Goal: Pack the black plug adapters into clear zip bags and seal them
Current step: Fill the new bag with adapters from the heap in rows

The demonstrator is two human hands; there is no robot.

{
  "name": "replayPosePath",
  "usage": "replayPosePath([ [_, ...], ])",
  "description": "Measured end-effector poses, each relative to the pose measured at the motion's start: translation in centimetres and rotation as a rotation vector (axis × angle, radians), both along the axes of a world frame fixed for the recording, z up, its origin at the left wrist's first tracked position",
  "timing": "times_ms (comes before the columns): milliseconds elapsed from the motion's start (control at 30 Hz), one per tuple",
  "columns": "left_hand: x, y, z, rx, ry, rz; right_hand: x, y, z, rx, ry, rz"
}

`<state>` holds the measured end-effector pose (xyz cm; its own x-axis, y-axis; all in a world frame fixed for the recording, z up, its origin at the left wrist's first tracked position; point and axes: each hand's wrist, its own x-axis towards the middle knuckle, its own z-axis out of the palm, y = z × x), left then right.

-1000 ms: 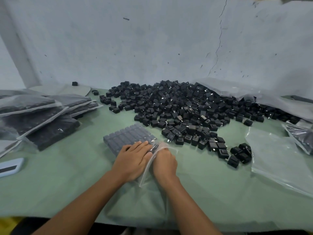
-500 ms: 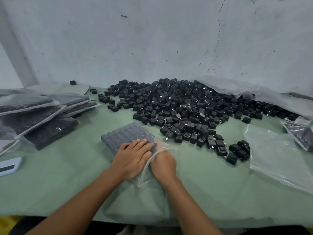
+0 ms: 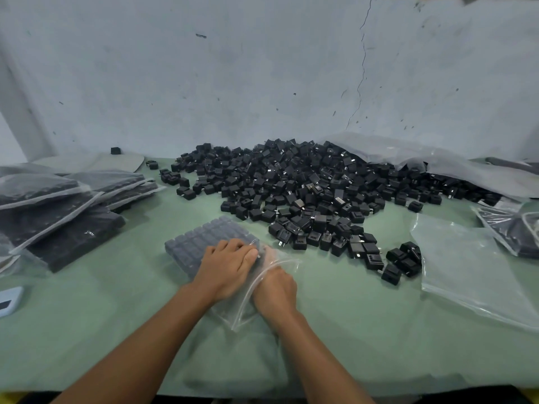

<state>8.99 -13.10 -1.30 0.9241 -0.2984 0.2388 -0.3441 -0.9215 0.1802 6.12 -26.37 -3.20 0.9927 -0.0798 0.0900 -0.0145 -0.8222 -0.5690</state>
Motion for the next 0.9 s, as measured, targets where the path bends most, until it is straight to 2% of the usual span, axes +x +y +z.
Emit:
replayPosePath([
  [100,0.2,0.1,-0.5,0.009,-0.001,-0.018,0.1,-0.2,-0.1,-0.068,0.005,0.026],
  [333,0.8,1.5,-0.8,0.078,0.047,0.012,0.2,0.5,-0.4,-0.139,-0.111,0.160],
  [433,0.6,1.6,-1.0,0.069,0.044,0.018,-0.1,0.1,-0.2,-0.056,-0.108,0.177],
  [600,0.5,1.5,-0.9,0.047,0.069,0.029,-1.7,-2.9,-0.5,0.204,-0.130,0.274],
  [700,0.5,1.6,-0.9,0.036,0.072,0.031,-3.3,-6.4,-0.8,0.249,-0.164,0.318],
  [800,0.5,1.6,-0.9,0.034,0.077,0.030,-4.4,-11.6,-0.6,0.171,-0.293,0.171],
  [900,0.5,1.6,-1.0,0.032,0.077,0.025,-5.1,-17.6,-0.4,-0.117,-0.503,-0.091],
])
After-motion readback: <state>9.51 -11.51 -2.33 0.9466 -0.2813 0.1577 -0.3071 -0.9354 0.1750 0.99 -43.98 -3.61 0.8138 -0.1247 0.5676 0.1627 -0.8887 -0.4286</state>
